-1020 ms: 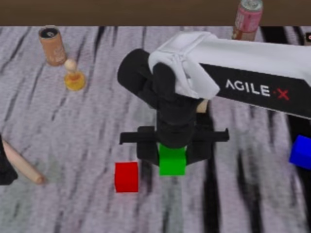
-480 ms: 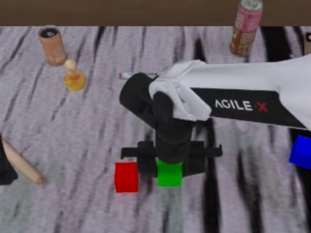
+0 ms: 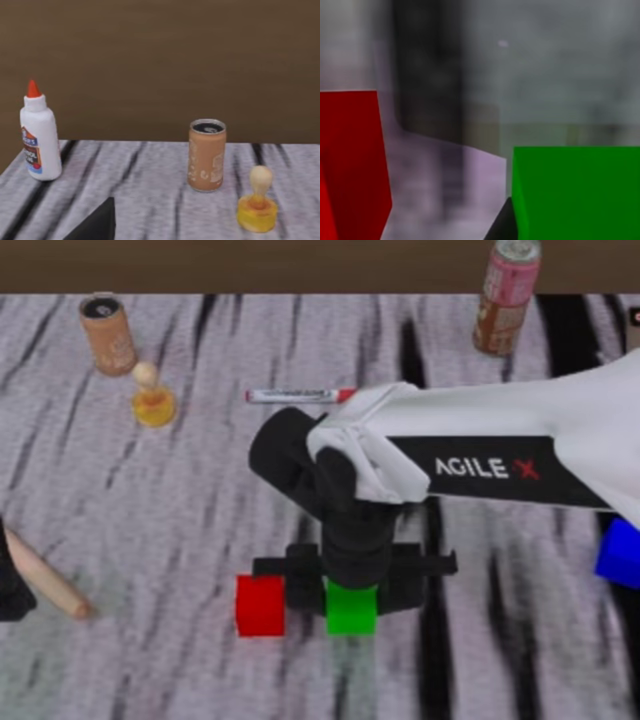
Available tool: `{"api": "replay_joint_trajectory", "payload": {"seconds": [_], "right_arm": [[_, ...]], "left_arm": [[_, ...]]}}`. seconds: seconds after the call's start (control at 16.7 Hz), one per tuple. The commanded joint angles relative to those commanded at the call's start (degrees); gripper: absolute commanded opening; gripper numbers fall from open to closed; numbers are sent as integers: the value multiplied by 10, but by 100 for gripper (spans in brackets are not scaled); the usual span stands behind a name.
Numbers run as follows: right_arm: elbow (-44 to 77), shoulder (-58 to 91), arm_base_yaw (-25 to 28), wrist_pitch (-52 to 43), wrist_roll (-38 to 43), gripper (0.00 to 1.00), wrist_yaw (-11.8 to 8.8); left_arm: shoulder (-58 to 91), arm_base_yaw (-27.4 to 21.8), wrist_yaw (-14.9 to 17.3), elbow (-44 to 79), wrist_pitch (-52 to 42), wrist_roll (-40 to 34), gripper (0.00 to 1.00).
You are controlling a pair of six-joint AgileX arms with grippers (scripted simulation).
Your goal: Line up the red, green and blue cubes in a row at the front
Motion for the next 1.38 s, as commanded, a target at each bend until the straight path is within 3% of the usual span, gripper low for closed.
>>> {"api": "replay_joint_trajectory", "payload": {"seconds": [0.66, 1.38], "right_arm": [[0, 0, 0, 0, 0, 98, 0], [18, -8, 1, -24, 0, 100, 0]], "left_arm": [[0, 0, 0, 0, 0, 0, 100], [0, 0, 0, 0, 0, 0, 100]]}}
